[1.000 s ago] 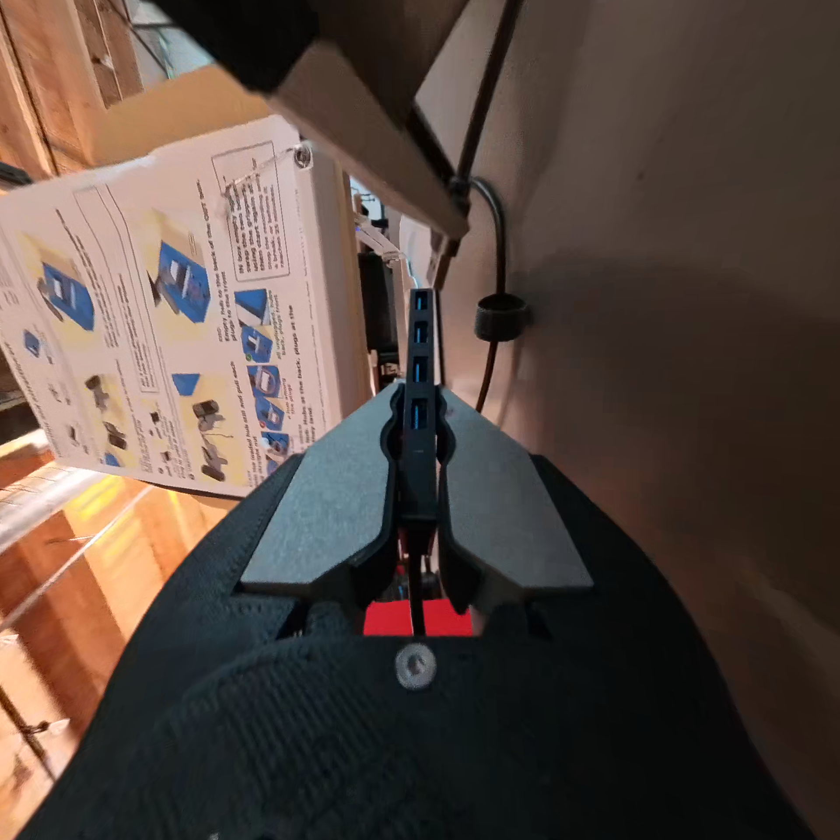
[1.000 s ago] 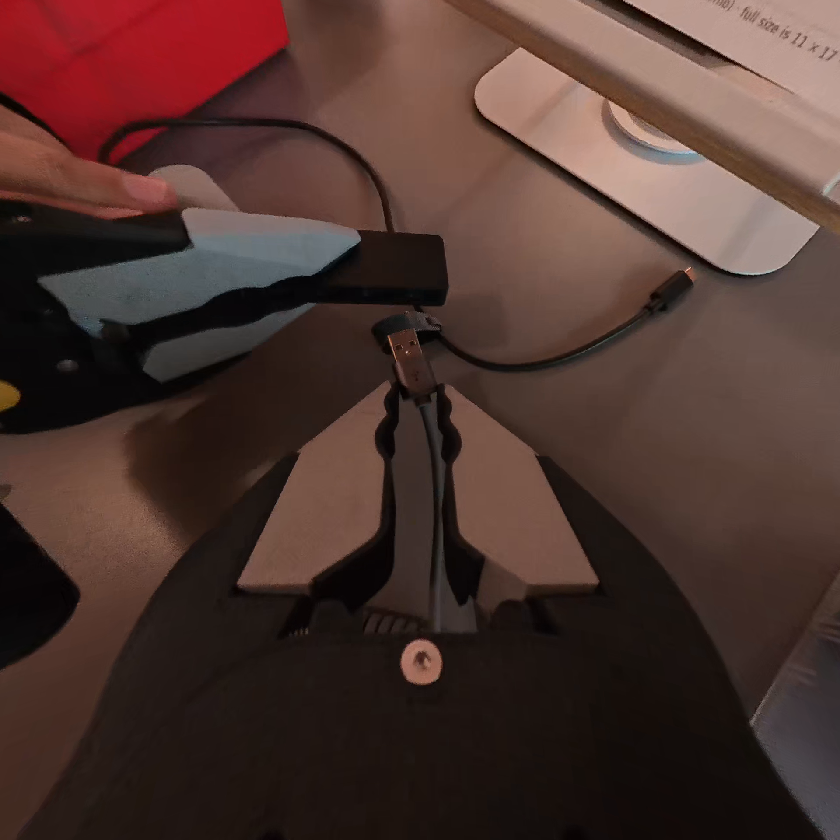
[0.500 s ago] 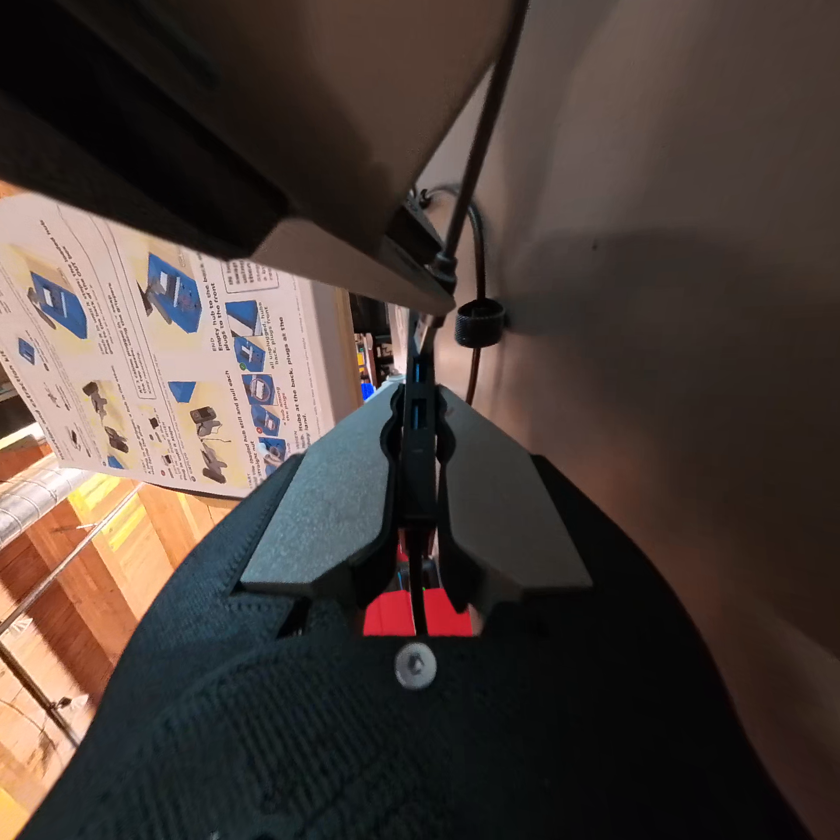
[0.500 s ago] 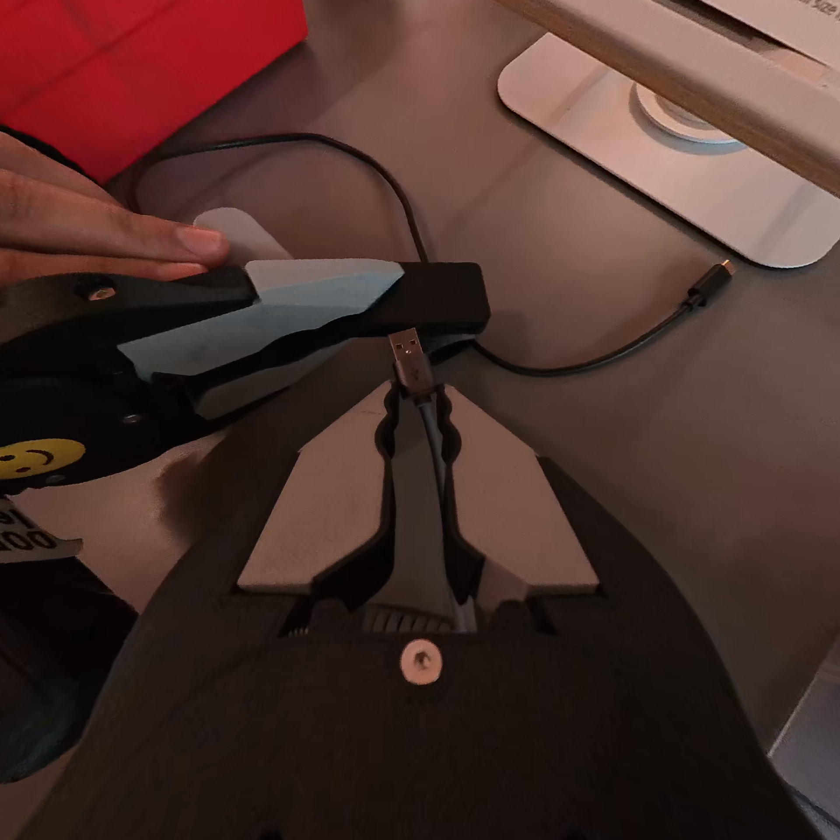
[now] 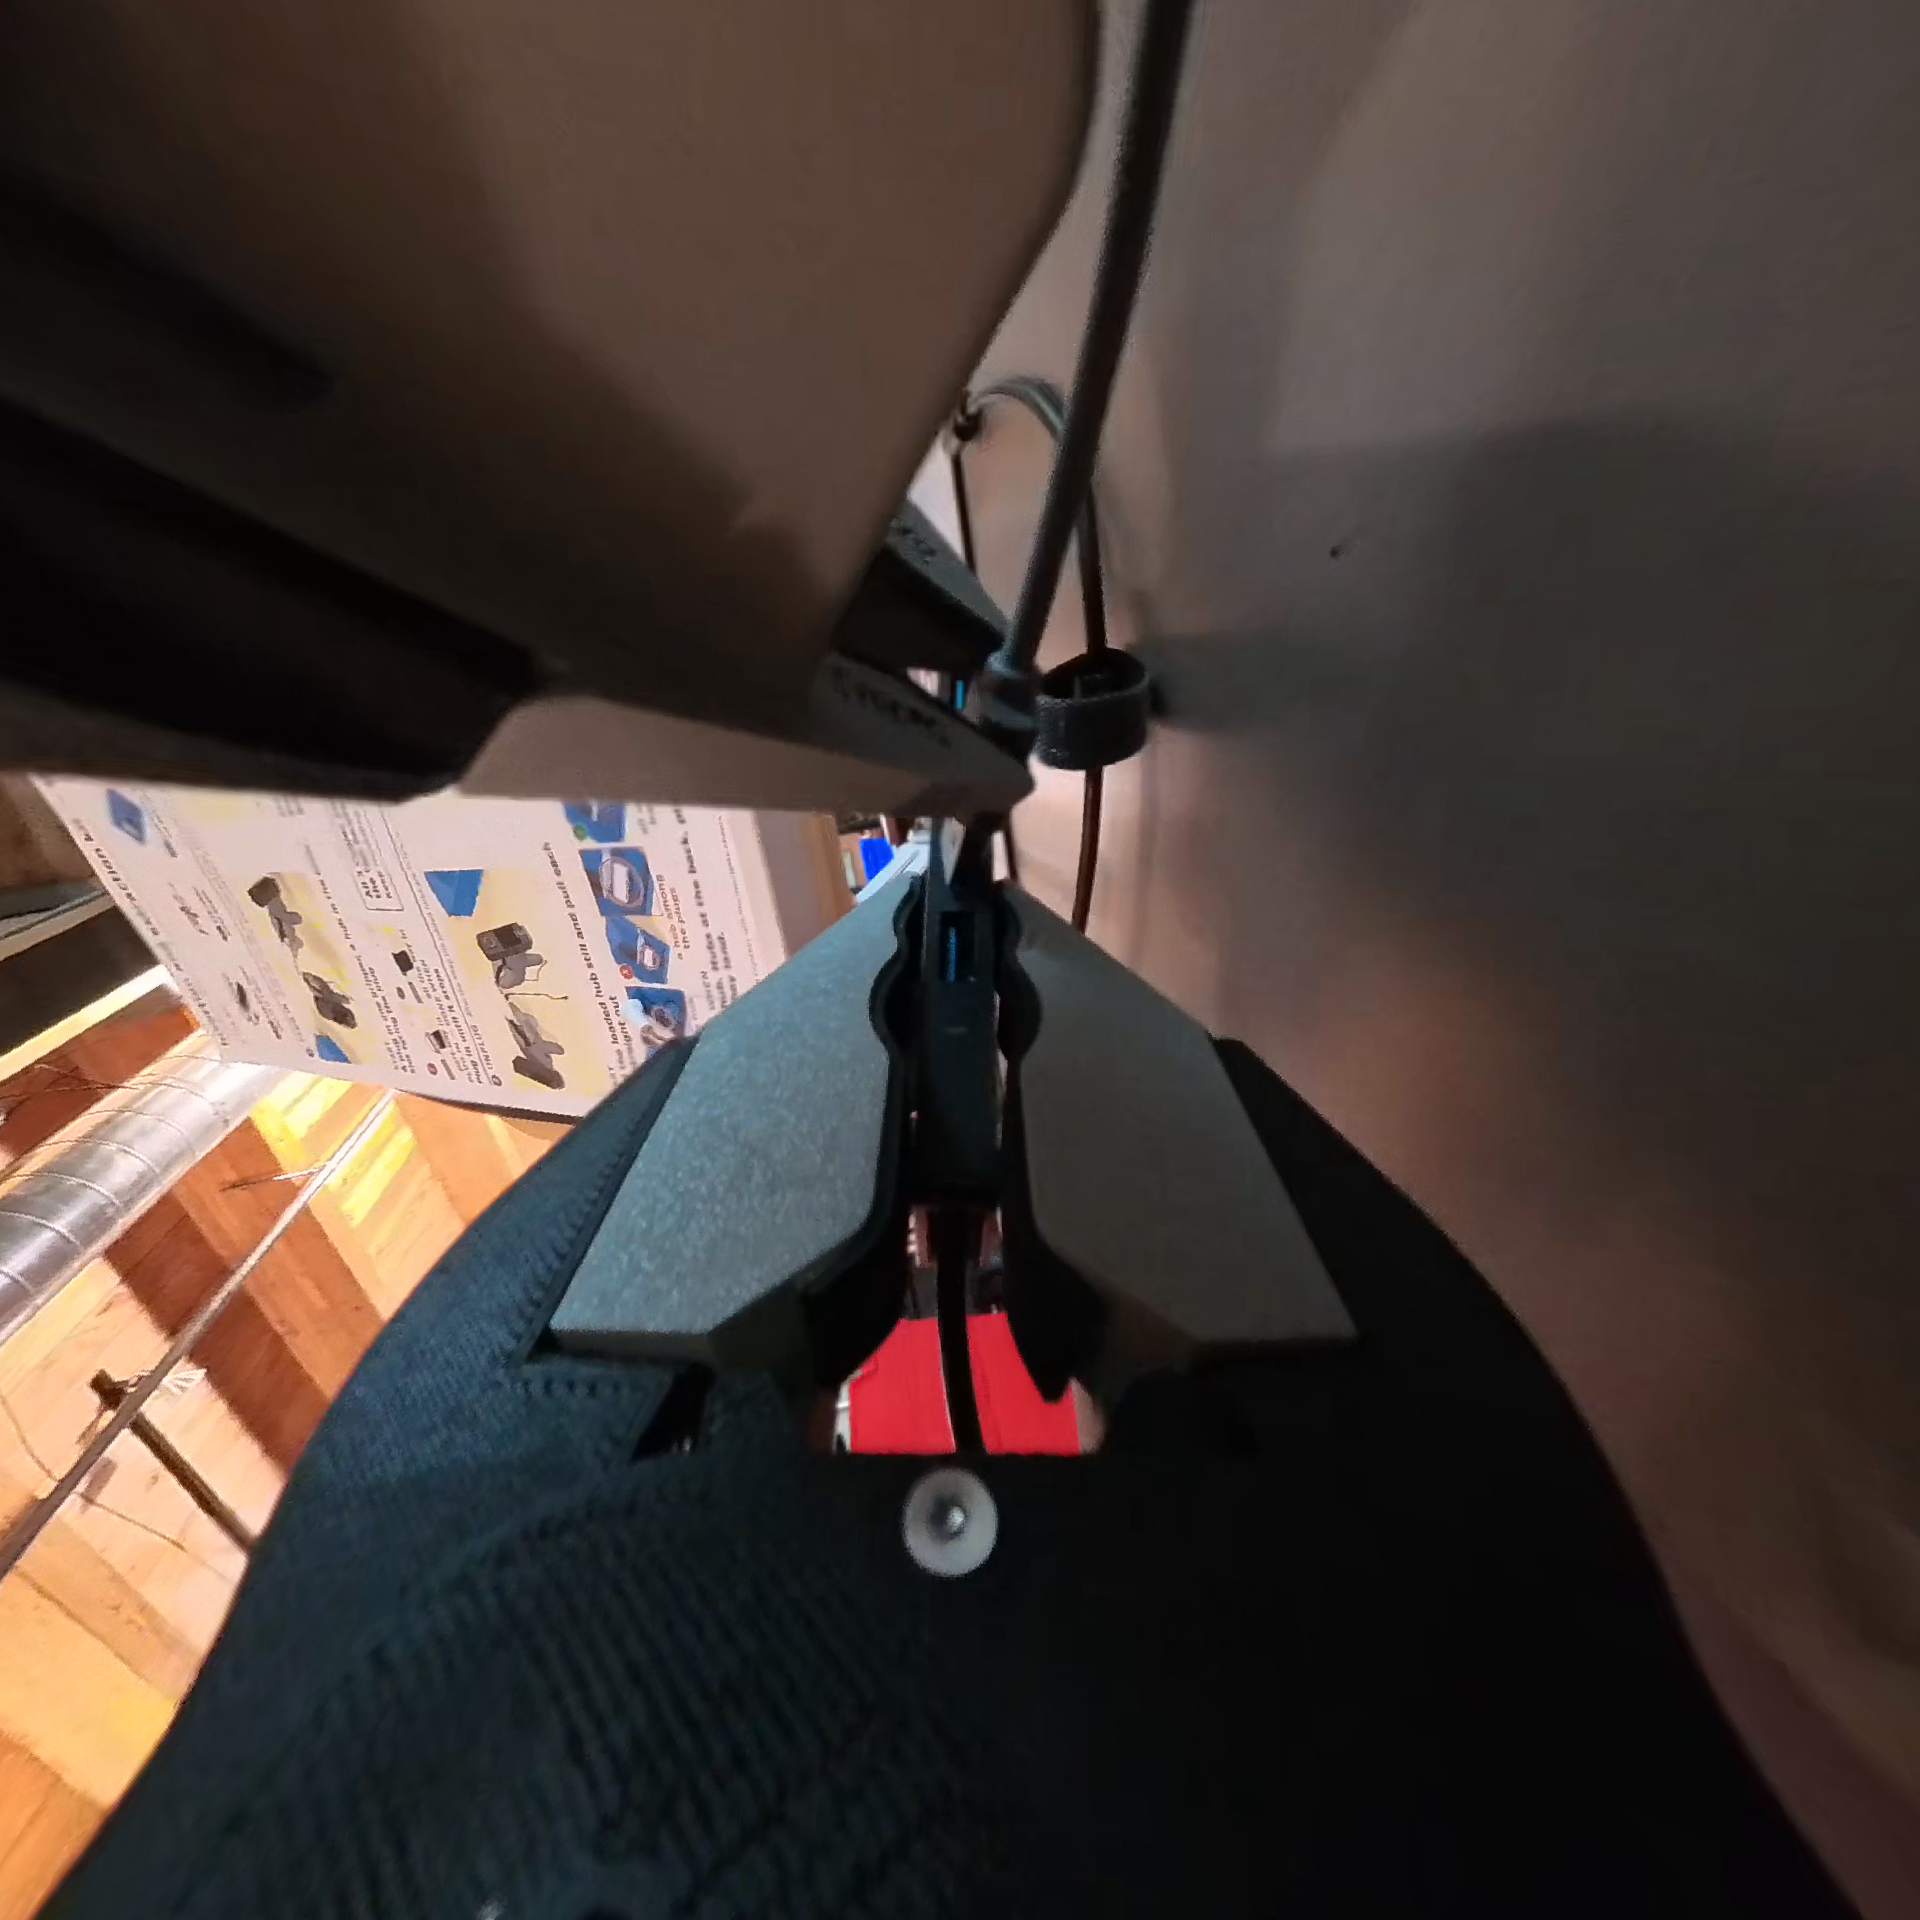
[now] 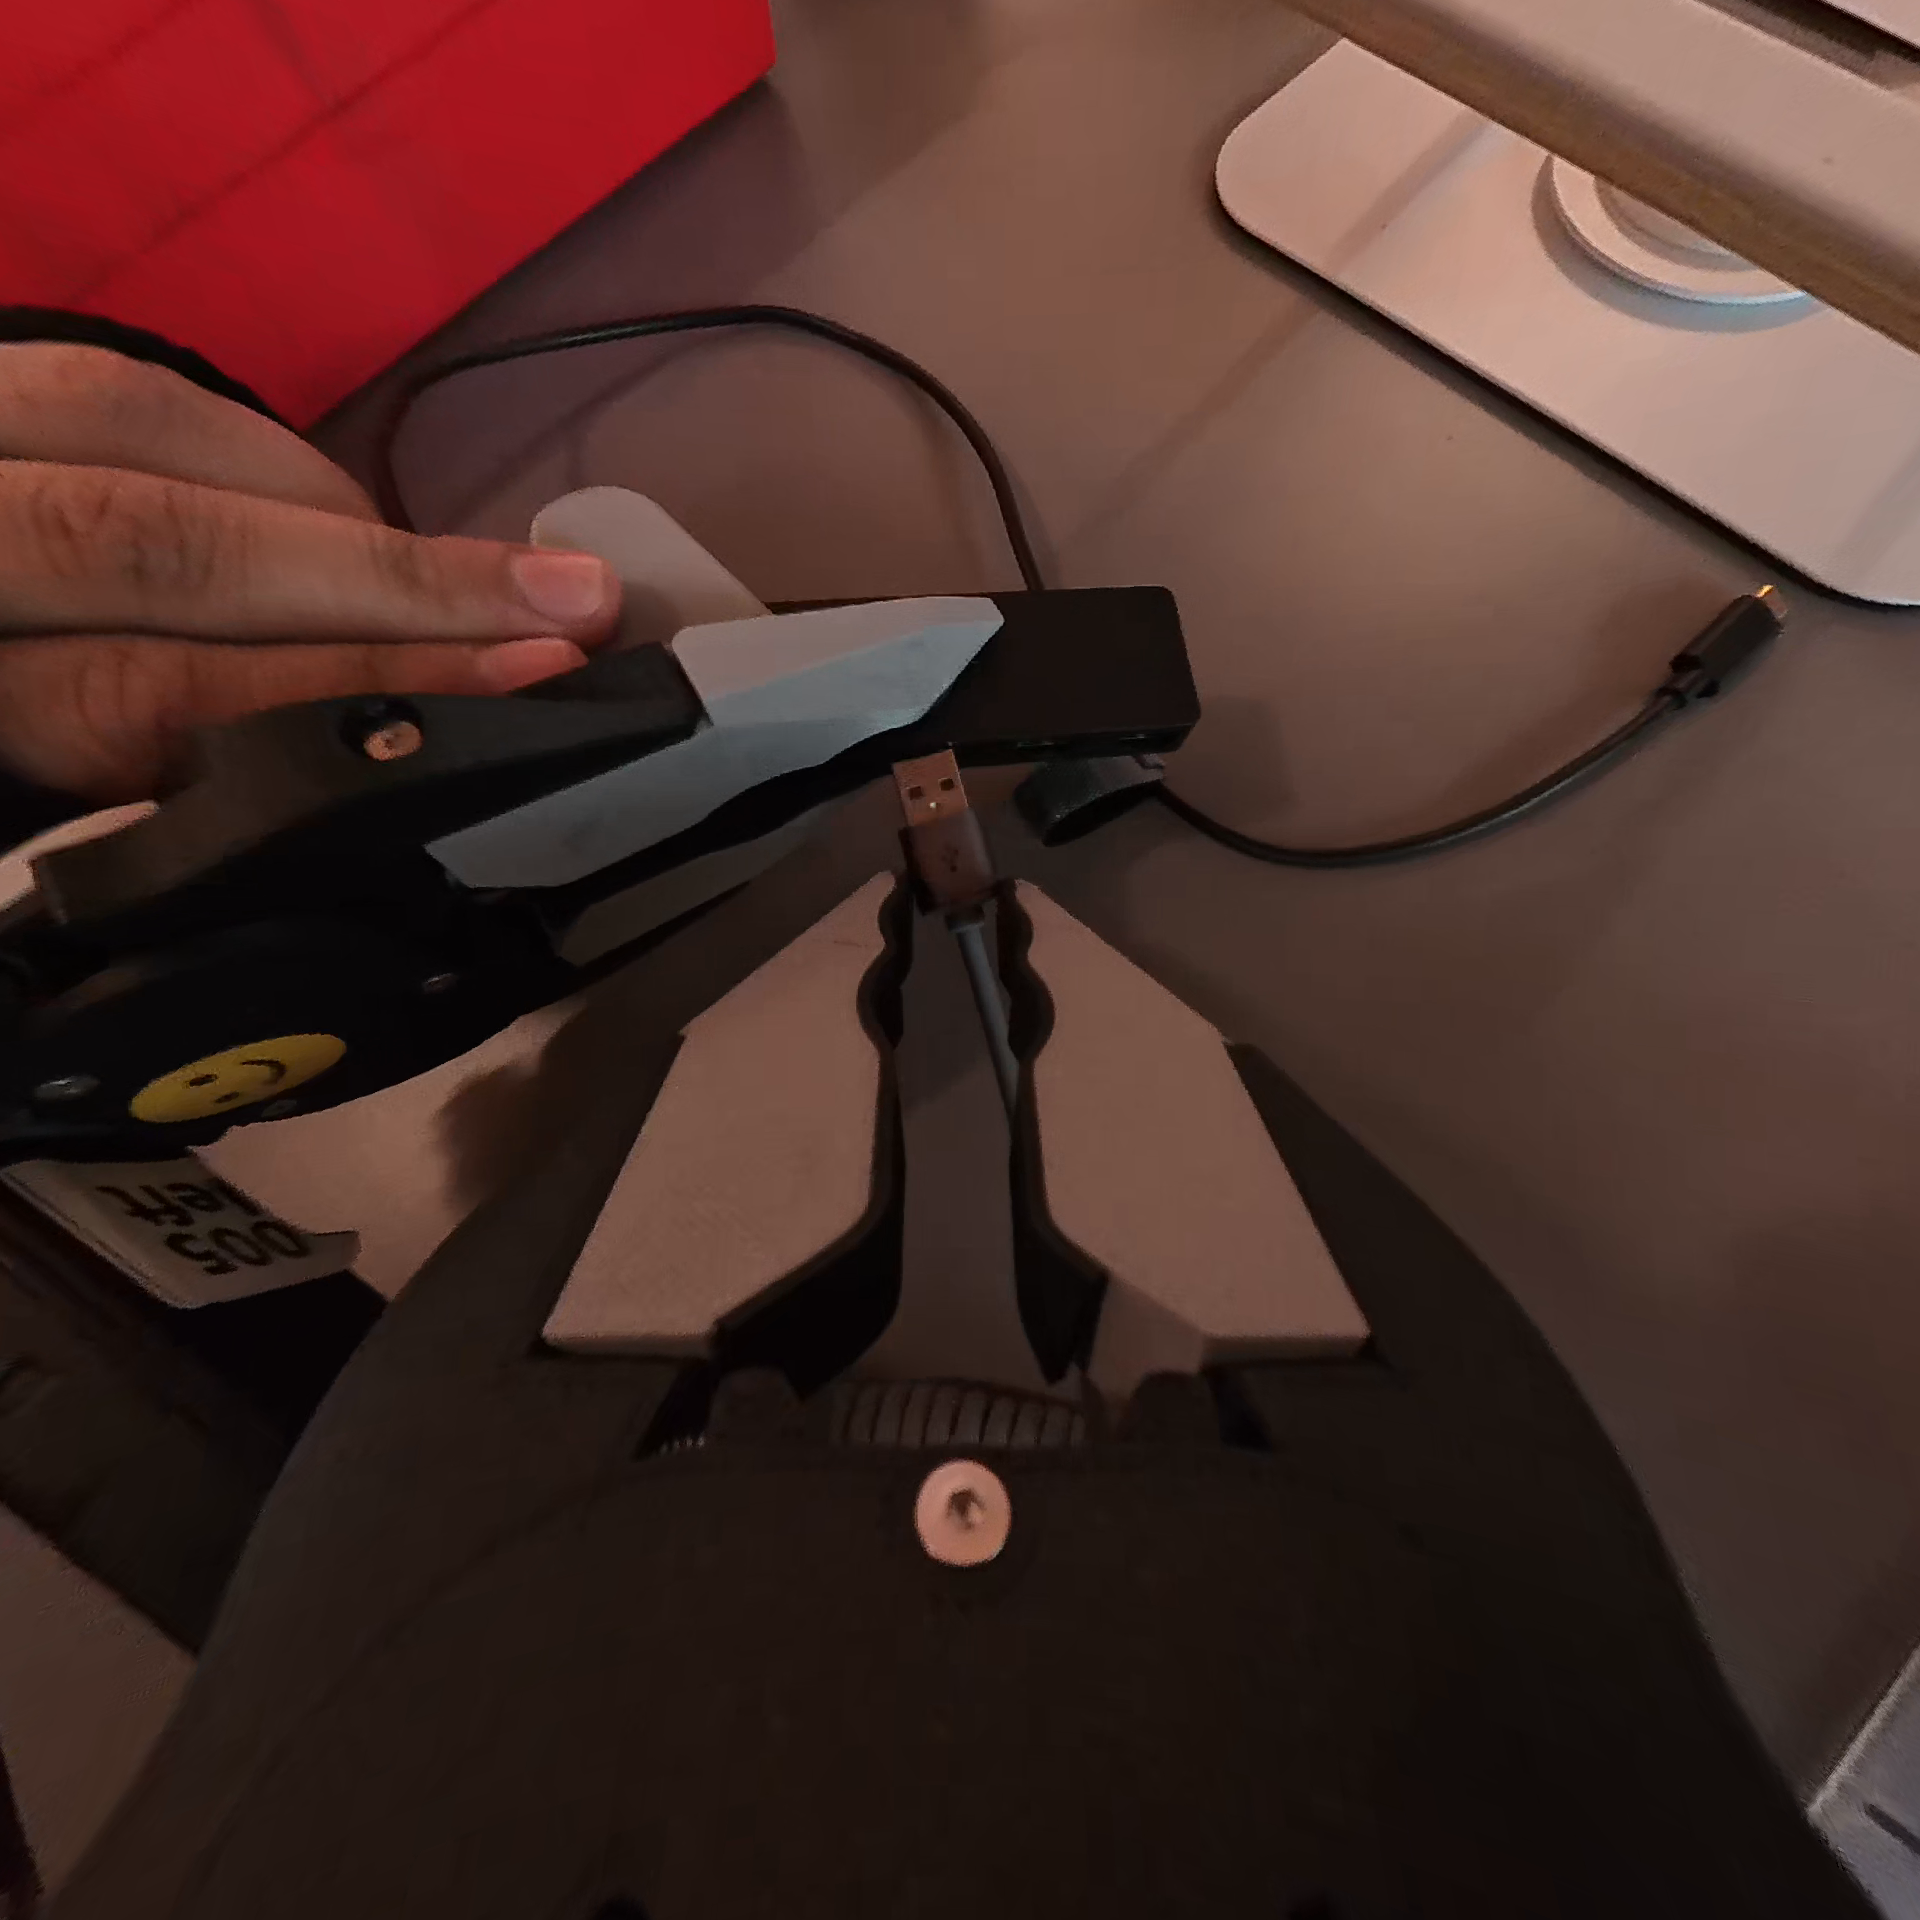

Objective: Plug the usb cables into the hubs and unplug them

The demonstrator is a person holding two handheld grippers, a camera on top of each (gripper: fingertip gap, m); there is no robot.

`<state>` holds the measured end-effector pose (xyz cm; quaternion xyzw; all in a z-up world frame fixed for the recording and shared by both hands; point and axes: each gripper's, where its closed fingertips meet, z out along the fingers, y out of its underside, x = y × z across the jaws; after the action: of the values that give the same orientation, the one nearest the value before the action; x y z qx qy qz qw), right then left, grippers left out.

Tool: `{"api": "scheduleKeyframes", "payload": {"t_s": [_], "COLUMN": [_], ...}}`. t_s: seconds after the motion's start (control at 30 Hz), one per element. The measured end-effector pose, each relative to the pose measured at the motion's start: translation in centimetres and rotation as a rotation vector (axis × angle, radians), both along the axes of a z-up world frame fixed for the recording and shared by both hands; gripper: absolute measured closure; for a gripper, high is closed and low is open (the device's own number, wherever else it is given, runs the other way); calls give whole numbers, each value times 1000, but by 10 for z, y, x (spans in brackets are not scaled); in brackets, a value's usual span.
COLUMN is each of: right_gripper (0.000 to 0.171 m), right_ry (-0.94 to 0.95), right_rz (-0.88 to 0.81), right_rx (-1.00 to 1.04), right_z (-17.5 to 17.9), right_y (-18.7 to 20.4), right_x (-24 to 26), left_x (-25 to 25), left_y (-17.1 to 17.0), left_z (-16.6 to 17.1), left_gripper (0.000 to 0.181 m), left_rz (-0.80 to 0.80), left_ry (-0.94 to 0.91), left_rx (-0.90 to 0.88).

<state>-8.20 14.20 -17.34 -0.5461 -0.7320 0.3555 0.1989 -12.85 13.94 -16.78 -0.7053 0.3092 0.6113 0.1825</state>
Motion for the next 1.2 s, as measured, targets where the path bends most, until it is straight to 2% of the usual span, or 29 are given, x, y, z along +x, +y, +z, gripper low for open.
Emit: {"api": "scheduleKeyframes", "payload": {"t_s": [0.57, 0.7, 0.87, 1.1, 1.2], "right_gripper": [158, 158, 158, 159, 143], "right_ry": [-52, -45, -62, -98, -36], "right_rz": [-24, -23, -59, -10, 21], "right_rx": [-185, -164, -48, 62, 94], "right_z": [-3, -2, -13, -30, -18], "right_y": [7, 7, 28, 28, 26], "right_x": [2, 2, 3, 4, 4], "left_x": [5, 4, -4, 10, 10], "left_y": [5, 4, -2, -5, -9], "left_z": [-3, -4, -1, -2, 3], "left_gripper": [173, 173, 173, 173, 173], "left_rz": [-48, -45, -22, -119, -136], "left_ry": [-12, -46, -106, -291, -360], "left_rx": [-2, 9, 49, 89, 133]}}
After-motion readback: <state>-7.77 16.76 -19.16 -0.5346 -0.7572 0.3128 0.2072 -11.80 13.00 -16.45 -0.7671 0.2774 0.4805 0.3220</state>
